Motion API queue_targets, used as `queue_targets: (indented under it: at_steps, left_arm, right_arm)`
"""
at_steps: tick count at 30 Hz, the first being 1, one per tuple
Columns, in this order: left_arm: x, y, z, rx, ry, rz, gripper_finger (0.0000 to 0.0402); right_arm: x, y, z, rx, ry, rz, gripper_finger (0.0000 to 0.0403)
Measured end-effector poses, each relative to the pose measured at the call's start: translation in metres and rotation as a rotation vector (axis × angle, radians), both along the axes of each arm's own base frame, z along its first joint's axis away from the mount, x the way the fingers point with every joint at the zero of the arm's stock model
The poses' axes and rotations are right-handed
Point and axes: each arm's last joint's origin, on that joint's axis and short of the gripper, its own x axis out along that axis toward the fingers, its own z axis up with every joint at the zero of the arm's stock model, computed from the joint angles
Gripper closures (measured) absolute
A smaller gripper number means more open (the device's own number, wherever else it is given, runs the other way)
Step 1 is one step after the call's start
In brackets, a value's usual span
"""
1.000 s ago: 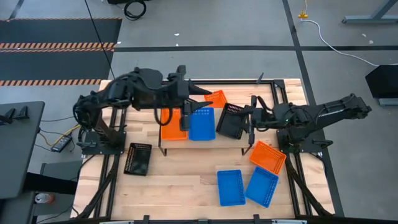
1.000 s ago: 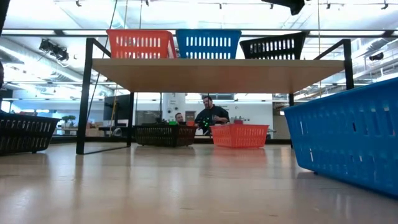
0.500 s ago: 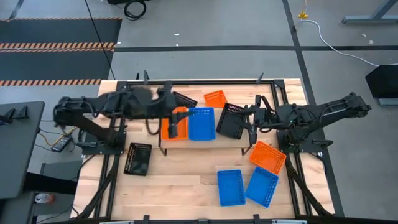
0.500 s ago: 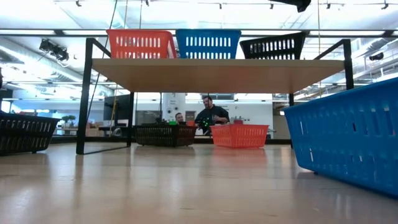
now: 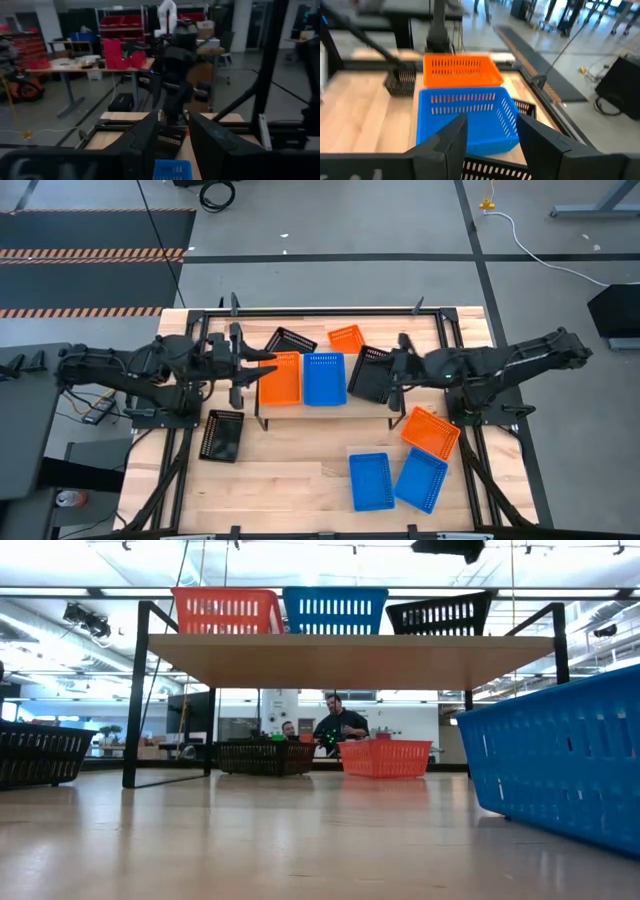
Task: Stack baskets on shelf by color
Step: Put the bottom black bin on the shelf
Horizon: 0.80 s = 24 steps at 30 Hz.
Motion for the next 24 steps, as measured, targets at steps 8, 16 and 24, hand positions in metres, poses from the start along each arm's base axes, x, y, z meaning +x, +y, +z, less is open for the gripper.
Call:
queue_targets:
  at_steps: [8, 16, 24]
  left_arm:
    - [-0.006, 0.001, -0.013, 0.006, -0.023, 0.004, 0.0285]
    - [-0.005, 0.001, -0.026, 0.016, 0.100, 0.004, 0.0285]
    - [-0.003, 0.001, -0.056, 0.048, 0.117, 0.004, 0.0285]
  right_arm:
    - [0.037, -0.003, 0.014, 0.049, 0.285, -0.022, 0.0202]
    - [0.043, 0.003, 0.023, 0.210, 0.461, -0.013, 0.0202]
    - [0.065, 0.016, -0.004, 0.232, 0.682, -0.072, 0.0202]
